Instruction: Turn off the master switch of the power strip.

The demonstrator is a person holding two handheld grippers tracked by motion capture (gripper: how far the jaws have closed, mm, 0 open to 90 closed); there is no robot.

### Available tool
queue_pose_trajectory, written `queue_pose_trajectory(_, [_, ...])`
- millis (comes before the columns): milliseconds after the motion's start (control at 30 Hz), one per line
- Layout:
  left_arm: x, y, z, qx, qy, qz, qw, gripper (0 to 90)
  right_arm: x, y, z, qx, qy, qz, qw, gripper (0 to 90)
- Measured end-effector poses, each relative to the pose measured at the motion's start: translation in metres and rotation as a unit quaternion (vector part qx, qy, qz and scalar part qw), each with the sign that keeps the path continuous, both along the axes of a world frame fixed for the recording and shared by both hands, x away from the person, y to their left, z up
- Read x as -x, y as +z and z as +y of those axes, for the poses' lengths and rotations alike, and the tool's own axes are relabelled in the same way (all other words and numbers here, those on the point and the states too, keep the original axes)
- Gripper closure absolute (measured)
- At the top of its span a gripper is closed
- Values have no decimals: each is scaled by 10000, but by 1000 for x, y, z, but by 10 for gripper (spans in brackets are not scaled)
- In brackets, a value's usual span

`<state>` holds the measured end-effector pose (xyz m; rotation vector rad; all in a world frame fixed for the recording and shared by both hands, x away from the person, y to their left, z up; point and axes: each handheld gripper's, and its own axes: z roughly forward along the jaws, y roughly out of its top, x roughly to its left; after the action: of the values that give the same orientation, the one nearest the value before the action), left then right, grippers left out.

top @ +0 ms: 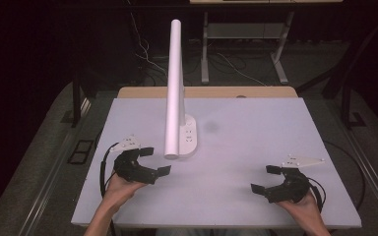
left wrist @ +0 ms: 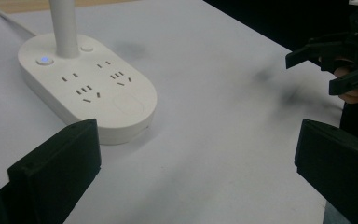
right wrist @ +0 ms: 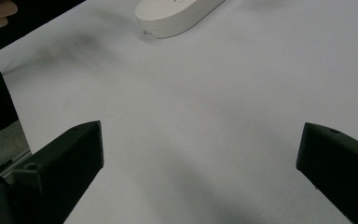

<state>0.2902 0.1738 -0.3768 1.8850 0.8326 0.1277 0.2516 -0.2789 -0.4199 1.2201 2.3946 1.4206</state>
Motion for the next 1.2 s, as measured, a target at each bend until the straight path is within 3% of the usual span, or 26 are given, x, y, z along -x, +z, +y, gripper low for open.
queue_pose_trajectory(867, [-35, 17, 1, -112, 0, -60, 9999, 7, -1, -1, 0, 5, -16, 23, 10000, 0])
queue_pose_trajectory(1200, [-49, 20, 0, -256, -26, -35, 9997, 11, -1, -1, -1, -3, -36, 13, 10000, 0])
